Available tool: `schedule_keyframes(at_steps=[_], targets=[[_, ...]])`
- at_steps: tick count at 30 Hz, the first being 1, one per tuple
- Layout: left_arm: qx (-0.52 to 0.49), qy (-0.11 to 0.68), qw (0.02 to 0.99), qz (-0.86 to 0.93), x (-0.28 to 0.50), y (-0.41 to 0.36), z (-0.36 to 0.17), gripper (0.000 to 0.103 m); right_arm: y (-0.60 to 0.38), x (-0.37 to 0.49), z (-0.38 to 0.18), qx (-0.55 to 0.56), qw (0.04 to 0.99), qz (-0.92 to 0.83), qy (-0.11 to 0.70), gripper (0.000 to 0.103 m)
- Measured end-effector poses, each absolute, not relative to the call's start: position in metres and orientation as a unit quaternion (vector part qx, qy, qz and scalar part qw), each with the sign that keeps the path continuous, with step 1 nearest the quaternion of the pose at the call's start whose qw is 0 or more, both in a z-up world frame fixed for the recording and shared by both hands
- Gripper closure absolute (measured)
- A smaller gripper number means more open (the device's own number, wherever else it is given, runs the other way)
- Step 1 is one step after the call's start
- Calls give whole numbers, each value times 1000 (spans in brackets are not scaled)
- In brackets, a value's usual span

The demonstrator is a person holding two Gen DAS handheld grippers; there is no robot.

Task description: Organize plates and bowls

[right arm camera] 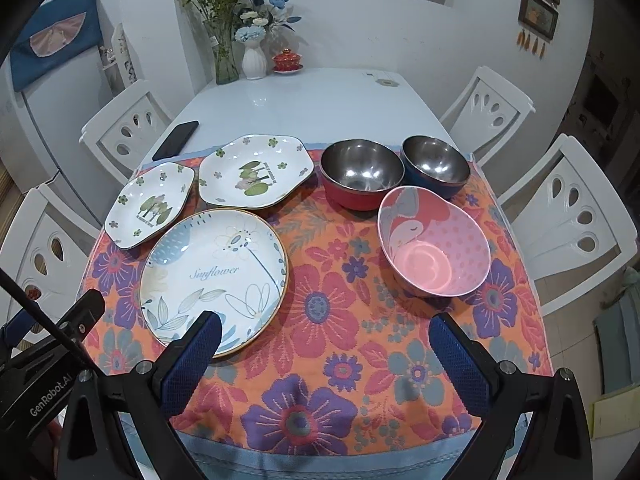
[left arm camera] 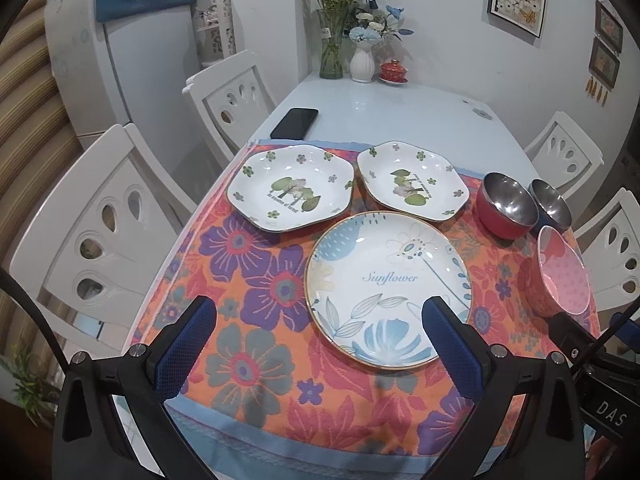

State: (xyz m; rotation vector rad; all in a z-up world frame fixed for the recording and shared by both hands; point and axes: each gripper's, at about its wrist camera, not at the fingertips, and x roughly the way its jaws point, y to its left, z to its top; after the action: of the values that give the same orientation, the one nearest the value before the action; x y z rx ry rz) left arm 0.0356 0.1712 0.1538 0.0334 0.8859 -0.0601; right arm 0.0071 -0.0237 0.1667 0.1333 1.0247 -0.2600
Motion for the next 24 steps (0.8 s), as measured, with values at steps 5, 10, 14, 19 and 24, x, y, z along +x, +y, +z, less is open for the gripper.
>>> schedule_keyframes(at_steps=[5,10,14,19,24], targets=[[14,434,900,-40,36,168,151,1,-25,8,162,66,857,-128,495,0],[20,432,901,-41,35,166,150,1,-25,9,161,66,857,-128,495,0],[17,433,900,-41,34,166,150,1,-23,9,160,62,857,-129,496,0],[15,434,900,-42,34,169,150,1,-18,7,158,57,855,-129,498,0],[16,434,900,-44,33,174,150,1,-14,7,156,57,853,-130,502,0]])
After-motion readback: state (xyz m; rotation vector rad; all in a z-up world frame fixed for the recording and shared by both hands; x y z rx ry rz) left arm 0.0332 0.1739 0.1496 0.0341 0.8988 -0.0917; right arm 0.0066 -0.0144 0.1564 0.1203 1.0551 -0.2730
